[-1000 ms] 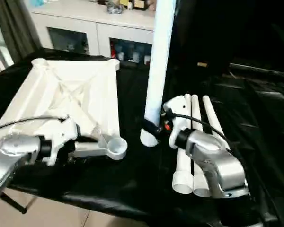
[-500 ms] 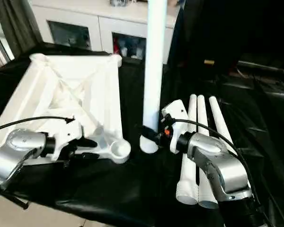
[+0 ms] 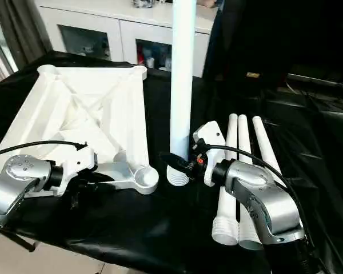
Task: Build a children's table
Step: Pick table leg, then insert table leg to table base
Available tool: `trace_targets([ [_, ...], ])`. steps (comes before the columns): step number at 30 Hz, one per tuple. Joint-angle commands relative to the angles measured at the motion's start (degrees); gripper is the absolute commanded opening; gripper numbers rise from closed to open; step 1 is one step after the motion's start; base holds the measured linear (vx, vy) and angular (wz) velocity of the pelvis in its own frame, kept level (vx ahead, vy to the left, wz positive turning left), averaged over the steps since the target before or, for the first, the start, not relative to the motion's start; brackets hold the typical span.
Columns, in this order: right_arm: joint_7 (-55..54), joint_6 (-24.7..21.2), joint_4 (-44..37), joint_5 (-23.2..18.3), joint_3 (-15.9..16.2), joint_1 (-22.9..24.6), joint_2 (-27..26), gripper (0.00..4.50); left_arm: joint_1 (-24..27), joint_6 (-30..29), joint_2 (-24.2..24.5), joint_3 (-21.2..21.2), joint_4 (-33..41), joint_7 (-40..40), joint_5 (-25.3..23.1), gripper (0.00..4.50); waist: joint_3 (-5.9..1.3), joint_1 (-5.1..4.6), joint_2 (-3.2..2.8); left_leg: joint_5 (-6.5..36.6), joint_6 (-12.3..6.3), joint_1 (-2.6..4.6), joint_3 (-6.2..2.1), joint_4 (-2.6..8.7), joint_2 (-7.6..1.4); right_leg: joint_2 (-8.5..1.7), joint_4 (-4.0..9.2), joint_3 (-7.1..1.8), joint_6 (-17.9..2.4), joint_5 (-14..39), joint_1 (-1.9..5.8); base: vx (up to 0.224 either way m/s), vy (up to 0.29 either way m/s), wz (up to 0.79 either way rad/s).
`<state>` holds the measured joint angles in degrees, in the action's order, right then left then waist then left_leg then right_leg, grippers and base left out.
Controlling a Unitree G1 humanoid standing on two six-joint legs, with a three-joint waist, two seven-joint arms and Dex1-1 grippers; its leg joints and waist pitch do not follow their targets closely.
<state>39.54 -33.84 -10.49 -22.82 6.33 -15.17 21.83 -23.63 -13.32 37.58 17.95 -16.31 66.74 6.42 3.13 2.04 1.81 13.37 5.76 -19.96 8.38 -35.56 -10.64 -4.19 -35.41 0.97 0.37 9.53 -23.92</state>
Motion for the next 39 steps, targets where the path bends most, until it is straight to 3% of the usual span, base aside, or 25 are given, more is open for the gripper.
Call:
trace_targets([
  [1,0.4,-0.5,-0.7,-0.3,0.1,-0.4,0.5,1.89,-0.8,0.6,0.0,-0.3,-0.7,0.6,-0.4,0.43,-3.68,0.2,-1.04,6.5,0.69,-0.26,0.46,4.99,-1.13,-2.23,3.15,-1.46,-12.4,9.1,3.36,0.0,0.0,0.0],
  [7,0.6,-0.8,-0.5,-0.8,-0.1,-1.0,0.2,1.89,-1.0,1.2,-0.4,-0.4,-2.1,0.1,-0.6,0.04,-3.73,0.02,-0.79,5.7,0.41,-0.35,0.58,4.97,-1.17,-2.3,3.04,-1.48,-12.7,8.3,3.49,0.0,0.0,0.0],
  [17,0.6,-4.0,0.4,-3.9,-0.5,-4.4,-2.3,1.88,-0.6,-0.2,-1.3,0.4,-1.7,1.0,-0.9,0.0,-3.57,0.1,-0.78,6.4,1.13,-0.09,0.8,5.0,-1.39,-2.14,3.14,-1.69,-12.8,9.5,3.23,0.0,0.0,0.0],
  [25,-1.2,-4.3,6.4,-1.1,2.3,-8.3,-5.0,1.88,-2.4,-2.5,-6.1,1.1,-0.3,-1.0,-0.1,0.0,-3.61,0.13,-0.38,6.1,1.63,-0.1,0.93,4.97,-1.36,-2.17,3.27,-1.71,-12.7,10.4,3.2,0.0,0.0,0.0],
  [30,-1.3,-3.5,9.0,0.1,3.3,-9.7,-5.6,1.88,-3.3,-3.0,-7.6,1.7,-0.1,-1.3,-0.2,0.0,-3.75,0.76,-0.51,4.6,1.42,-0.13,0.94,4.9,-1.36,-2.17,3.08,-1.7,-12.6,8.5,3.29,0.0,0.0,0.0],
  [39,-1.7,0.5,17.9,2.9,4.5,-13.7,-8.1,1.88,-3.9,-4.0,-8.5,1.5,1.3,-0.4,-0.6,0.0,-3.8,0.99,-0.59,5.0,1.89,-0.15,0.97,4.94,-1.32,-2.18,3.03,-1.64,-12.8,8.5,3.3,0.0,0.0,0.0],
])
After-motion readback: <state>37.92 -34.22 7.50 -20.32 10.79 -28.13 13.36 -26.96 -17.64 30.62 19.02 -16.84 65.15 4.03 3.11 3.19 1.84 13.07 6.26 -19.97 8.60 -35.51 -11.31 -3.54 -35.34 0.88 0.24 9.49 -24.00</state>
